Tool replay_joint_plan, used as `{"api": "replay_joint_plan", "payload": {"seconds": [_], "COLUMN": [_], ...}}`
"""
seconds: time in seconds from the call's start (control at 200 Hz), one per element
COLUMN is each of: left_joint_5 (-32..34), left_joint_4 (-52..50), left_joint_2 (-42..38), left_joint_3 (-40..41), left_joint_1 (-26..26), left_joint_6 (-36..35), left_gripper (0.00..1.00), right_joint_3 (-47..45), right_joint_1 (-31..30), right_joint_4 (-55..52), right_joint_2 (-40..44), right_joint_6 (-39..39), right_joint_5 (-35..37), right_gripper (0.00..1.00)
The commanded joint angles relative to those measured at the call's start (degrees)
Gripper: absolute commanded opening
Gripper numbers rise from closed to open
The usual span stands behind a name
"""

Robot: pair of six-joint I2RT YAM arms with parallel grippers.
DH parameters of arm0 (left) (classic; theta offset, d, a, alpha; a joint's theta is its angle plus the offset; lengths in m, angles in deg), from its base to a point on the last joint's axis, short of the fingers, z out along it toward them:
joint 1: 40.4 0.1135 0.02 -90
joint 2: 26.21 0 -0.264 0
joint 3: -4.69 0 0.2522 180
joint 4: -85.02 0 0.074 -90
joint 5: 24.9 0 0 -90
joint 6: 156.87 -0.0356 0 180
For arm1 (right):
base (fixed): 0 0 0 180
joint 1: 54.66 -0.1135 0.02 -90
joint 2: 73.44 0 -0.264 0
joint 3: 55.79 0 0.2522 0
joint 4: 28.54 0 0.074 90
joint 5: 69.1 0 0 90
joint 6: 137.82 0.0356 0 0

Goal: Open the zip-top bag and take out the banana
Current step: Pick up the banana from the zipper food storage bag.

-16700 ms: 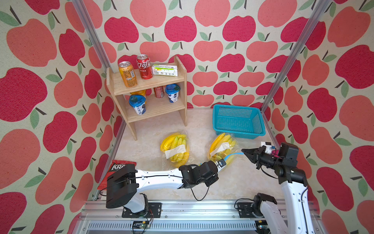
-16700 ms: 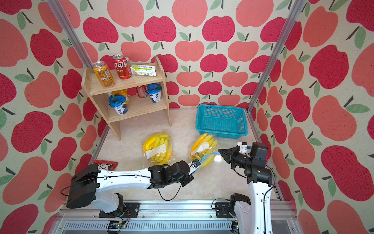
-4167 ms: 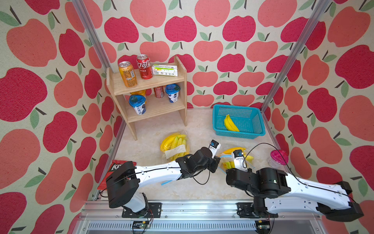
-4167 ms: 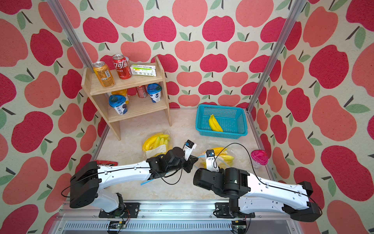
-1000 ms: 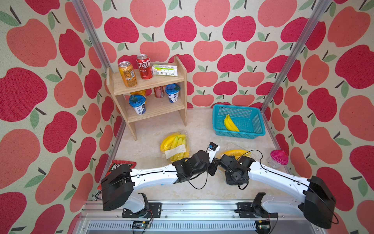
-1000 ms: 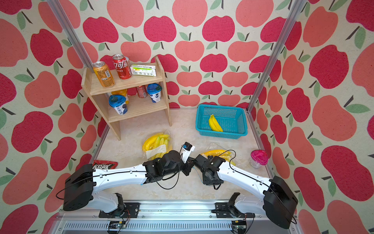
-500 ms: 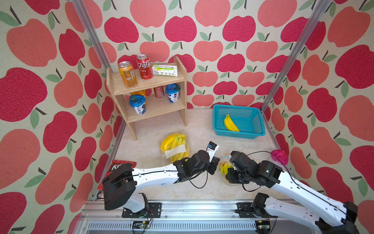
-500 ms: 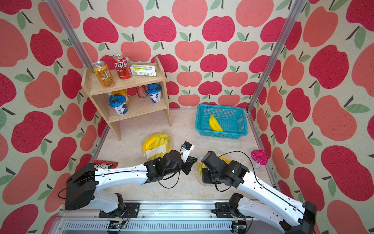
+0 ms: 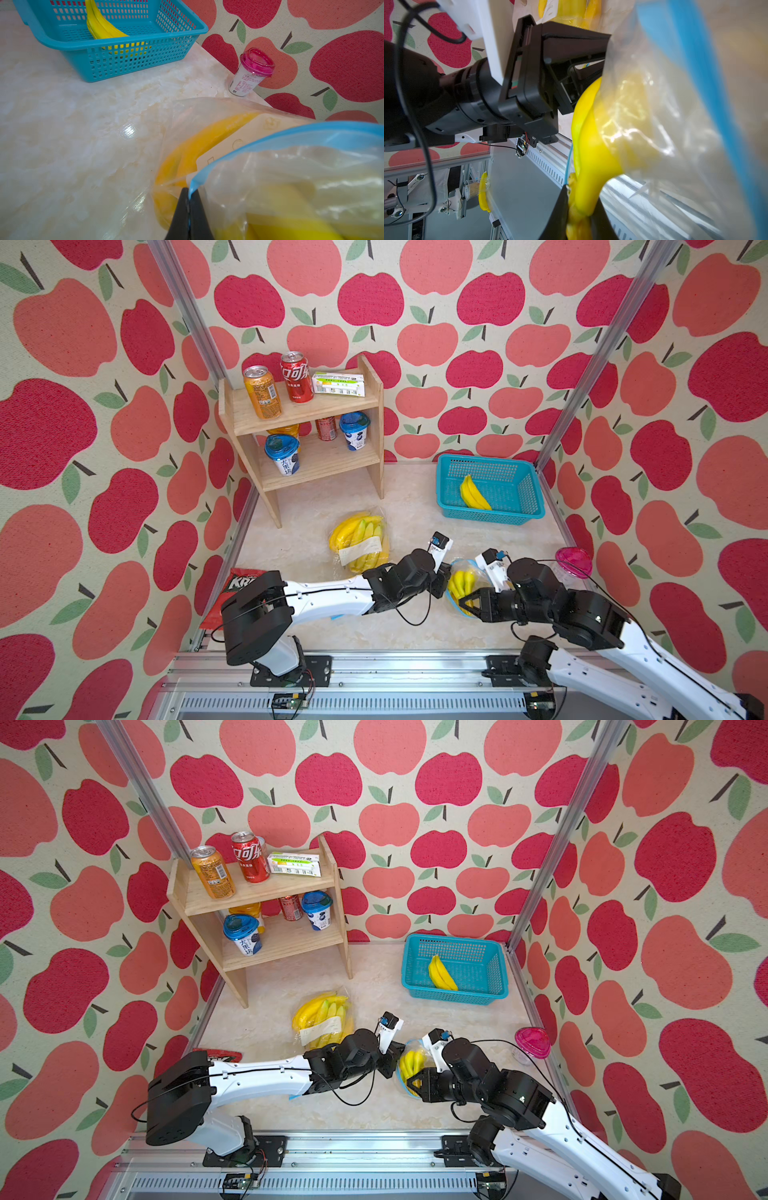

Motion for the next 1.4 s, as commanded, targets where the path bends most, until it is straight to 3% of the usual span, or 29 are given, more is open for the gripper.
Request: {"api": "replay_joint_plan", "payload": {"seconds": [0.0, 0.325, 0.61, 0.795, 0.895, 0.955, 1.13, 1.396], "left_joint_5": [1.5, 1.5, 1.2, -0.2, -0.6, -0.1, 0.9, -0.1], "left_joint_4": [-1.1, 0.1, 1.0, 3.0, 3.3, 3.1, 3.4, 3.9], "left_joint_2": [0.8, 0.9, -0.3, -1.8, -2.5, -3.0, -4.8, -4.9], "left_joint_3": [-1.0, 0.4, 1.9, 3.3, 3.9, 4.2, 5.8, 5.5], "left_joint_1": [0.5, 1.4, 3.8, 5.0, 5.5, 5.6, 6.3, 6.4], "left_joint_6": [-1.2, -1.2, -1.7, -0.2, 0.3, 0.5, 0.8, 0.8], "left_gripper": [0.0, 0.0, 0.0, 0.0, 0.0, 0.07, 0.11, 0.05], "right_joint_3": [-1.5, -7.4, -4.4, -4.2, -6.3, -7.0, -5.2, -4.7], "right_joint_1": [-0.5, -0.5, -0.4, -0.4, -0.4, -0.4, -0.1, 4.6], "right_joint_4": [8.7, 26.2, 35.3, 38.7, 41.9, 43.2, 41.0, 42.3], "right_joint_2": [2.6, 10.1, 5.4, 6.7, 8.5, 9.1, 5.3, 1.6], "right_joint_6": [-1.4, -4.7, -14.8, -21.5, -22.1, -22.0, -20.9, -18.3], "right_joint_5": [-1.9, -3.2, -3.6, 5.8, 8.9, 9.9, 12.5, 12.0], "right_gripper": [0.14, 0.15, 0.13, 0.1, 0.1, 0.11, 0.12, 0.14]}}
